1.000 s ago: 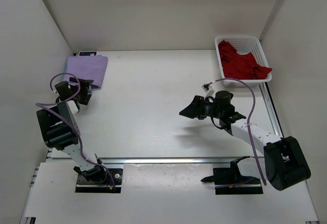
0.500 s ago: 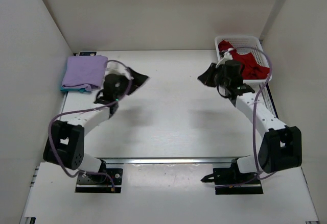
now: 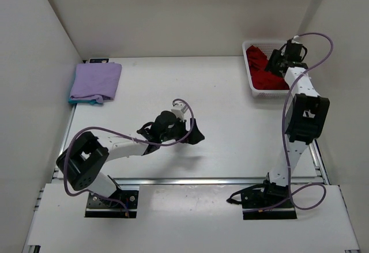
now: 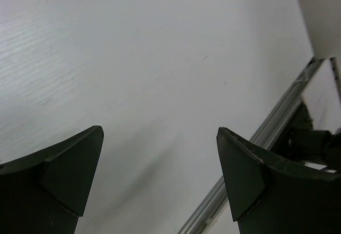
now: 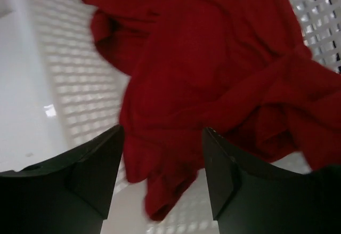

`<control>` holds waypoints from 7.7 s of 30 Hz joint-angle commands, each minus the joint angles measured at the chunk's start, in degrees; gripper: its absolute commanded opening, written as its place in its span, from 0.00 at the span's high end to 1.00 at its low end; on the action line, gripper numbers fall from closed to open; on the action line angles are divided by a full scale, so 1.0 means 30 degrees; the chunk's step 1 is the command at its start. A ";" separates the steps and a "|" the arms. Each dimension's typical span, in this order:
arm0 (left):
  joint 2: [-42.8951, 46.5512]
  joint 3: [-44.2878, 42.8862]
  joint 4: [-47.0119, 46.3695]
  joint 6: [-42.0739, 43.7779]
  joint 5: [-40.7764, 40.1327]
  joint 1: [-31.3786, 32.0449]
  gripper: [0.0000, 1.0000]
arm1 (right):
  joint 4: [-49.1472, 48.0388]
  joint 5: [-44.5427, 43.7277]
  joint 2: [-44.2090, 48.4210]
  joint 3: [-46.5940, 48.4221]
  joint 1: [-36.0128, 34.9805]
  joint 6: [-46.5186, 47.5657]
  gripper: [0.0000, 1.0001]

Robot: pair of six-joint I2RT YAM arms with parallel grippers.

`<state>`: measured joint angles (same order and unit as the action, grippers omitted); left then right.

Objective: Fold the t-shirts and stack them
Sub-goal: Grab crumpled tshirt from bin with the right arm, then move the tshirt to the center of the board, then flatten out the tshirt

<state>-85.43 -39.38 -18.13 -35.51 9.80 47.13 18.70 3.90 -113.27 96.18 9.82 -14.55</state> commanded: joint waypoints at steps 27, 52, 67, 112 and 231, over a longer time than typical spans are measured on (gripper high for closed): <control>0.2428 0.3281 -0.0724 0.0058 0.0600 -0.2380 0.02 | 0.6363 0.0187 -1.1783 1.4843 0.0004 0.2420 1.00; 0.9687 0.3983 0.1148 -0.2050 0.3734 -0.8439 0.01 | 0.1833 0.1282 0.9745 1.0013 -0.9620 0.2797 1.00; 1.3479 0.5918 0.3082 -0.2608 0.6636 -1.6655 0.01 | -1.2523 1.1559 1.2978 -1.2718 -0.7024 -0.7045 1.00; 1.2392 0.6444 0.4843 -0.0908 0.8452 -1.9021 0.24 | -0.6263 -0.5780 0.1987 -1.0059 -2.7181 0.3149 0.44; -0.5752 -1.6516 1.6760 0.4453 -0.3122 -0.8212 0.78 | -0.7486 0.4972 1.9220 -2.1545 -0.7381 -0.5142 0.96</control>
<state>-91.13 -86.70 30.39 -23.77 4.86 21.52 4.32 17.96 -49.98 32.12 -15.38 -27.64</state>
